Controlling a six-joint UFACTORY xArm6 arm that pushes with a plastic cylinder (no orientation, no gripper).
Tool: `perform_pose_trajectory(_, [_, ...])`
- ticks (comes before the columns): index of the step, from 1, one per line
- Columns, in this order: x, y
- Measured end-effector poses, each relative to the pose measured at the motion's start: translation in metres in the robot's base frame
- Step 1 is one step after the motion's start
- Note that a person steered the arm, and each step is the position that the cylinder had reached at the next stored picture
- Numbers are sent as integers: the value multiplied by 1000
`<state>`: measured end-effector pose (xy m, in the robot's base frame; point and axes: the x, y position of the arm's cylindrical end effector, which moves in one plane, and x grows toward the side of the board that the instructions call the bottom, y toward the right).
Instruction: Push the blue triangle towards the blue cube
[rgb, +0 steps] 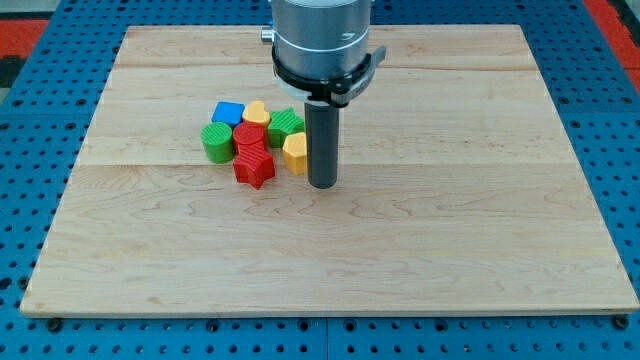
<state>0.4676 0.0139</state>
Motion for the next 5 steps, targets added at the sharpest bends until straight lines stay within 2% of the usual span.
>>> perform_pose_trajectory(1, [-95, 110])
perform_pose_trajectory(2, [-202, 145])
perform_pose_trajectory(3, [-273, 127])
perform_pose_trajectory(4, [-276, 104])
perform_pose_trajectory(5, [-275, 31])
